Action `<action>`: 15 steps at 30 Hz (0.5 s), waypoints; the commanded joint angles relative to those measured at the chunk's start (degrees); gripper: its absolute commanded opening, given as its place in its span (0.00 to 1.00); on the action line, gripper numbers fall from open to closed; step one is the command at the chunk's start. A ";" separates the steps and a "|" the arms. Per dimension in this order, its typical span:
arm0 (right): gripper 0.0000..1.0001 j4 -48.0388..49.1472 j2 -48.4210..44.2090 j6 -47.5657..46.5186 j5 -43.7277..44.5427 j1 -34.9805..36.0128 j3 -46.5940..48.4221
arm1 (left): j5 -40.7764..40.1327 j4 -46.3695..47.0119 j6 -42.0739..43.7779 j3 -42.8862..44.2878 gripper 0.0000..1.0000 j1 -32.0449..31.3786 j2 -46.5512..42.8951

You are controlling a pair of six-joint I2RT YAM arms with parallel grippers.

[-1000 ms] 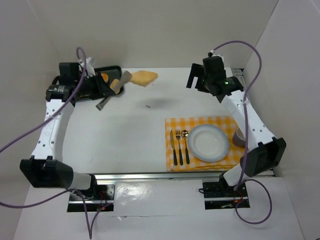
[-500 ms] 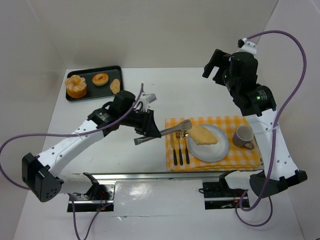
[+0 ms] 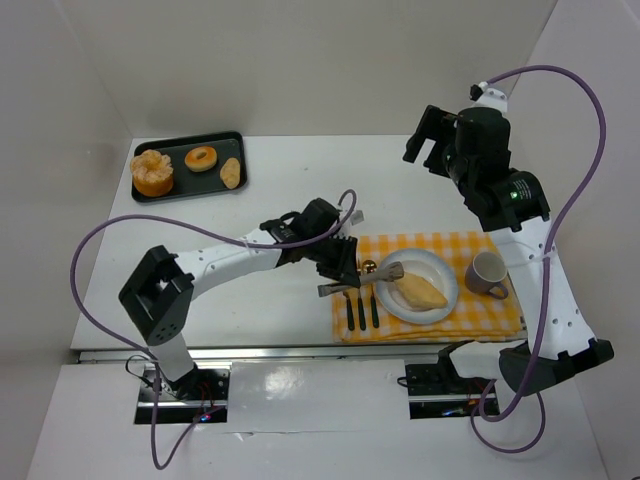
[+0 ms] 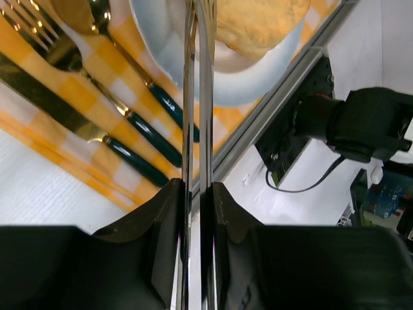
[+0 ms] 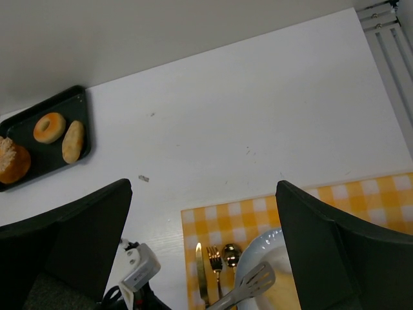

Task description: Place the bread

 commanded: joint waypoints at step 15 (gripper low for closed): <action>1.00 1.72 1.19 -0.52 -0.35 -0.22 -0.58 | -7.15 -12.73 5.52 14.05 0.62 -1.38 -5.18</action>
